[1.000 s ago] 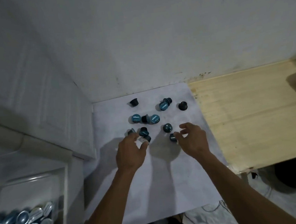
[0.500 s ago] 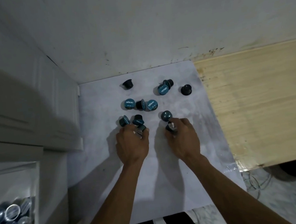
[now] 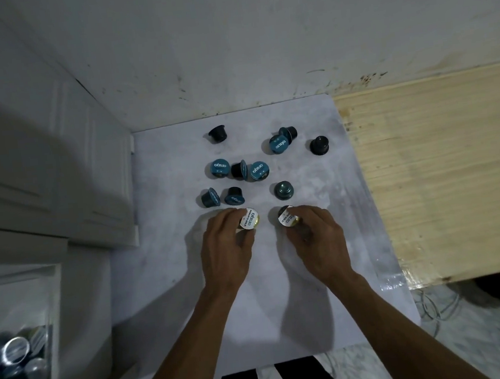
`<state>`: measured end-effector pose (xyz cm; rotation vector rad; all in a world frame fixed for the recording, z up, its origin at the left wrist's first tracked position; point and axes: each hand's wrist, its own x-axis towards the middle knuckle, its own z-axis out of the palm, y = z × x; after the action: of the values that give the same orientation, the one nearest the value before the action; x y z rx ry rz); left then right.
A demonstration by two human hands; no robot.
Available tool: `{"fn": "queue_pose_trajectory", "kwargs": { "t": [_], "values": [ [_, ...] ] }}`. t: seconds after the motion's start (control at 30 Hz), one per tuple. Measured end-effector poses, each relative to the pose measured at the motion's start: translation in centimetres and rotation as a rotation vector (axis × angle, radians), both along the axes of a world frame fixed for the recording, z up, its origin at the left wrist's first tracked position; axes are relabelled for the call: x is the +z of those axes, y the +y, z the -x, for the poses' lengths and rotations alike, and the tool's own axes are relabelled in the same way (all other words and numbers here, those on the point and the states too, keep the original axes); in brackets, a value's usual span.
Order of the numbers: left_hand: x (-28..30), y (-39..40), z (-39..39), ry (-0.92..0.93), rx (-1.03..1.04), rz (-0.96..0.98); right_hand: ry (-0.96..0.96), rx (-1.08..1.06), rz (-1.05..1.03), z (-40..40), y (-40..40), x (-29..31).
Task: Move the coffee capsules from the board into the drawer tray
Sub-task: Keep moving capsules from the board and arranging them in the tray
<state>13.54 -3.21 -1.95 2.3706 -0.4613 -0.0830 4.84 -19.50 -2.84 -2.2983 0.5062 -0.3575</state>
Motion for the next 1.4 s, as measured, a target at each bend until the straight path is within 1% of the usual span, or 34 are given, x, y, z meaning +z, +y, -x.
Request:
{"fn": "queue_pose_trajectory", "kwargs": {
  "t": [0.3, 0.37, 0.47, 0.6, 0.77, 0.9, 1.03, 1.13, 1.23, 1.4],
  "values": [
    [-0.4, -1.0, 0.2, 0.022, 0.041, 0.119, -0.034, -0.041, 0.091, -0.5, 0.4, -0.5],
    [-0.3, -1.3, 0.2, 0.034, 0.05, 0.162, -0.034, -0.047, 0.078, -0.6, 0.4, -0.4],
    [0.7, -1.4, 0.2, 0.043, 0.057, 0.222, -0.049, -0.052, 0.003, -0.7, 0.3, 0.0],
    [2.9, 0.1, 0.5, 0.018, 0.079, 0.285, -0.087, -0.082, -0.051, -0.8, 1.1, 2.3],
    [7.6, 4.3, 1.1, -0.027, 0.127, 0.347, -0.199, -0.085, -0.1, -1.2, 4.6, 7.5],
    [11.9, 9.4, 1.3, -0.029, 0.165, 0.434, -0.266, -0.074, -0.138, -1.8, 8.9, 11.6],
    [15.3, 16.9, 1.7, -0.062, 0.182, 0.484, -0.308, -0.077, -0.217, -2.0, 15.0, 15.1],
    [17.0, 24.1, 2.3, -0.111, 0.186, 0.464, -0.311, -0.057, -0.243, -1.7, 20.7, 16.8],
    [18.1, 31.9, 2.5, -0.111, 0.19, 0.442, -0.291, -0.032, -0.237, -1.0, 27.0, 17.8],
    [19.0, 43.0, 1.4, -0.096, 0.242, 0.278, -0.214, 0.026, -0.221, -1.1, 36.1, 18.7]
  ]
}}
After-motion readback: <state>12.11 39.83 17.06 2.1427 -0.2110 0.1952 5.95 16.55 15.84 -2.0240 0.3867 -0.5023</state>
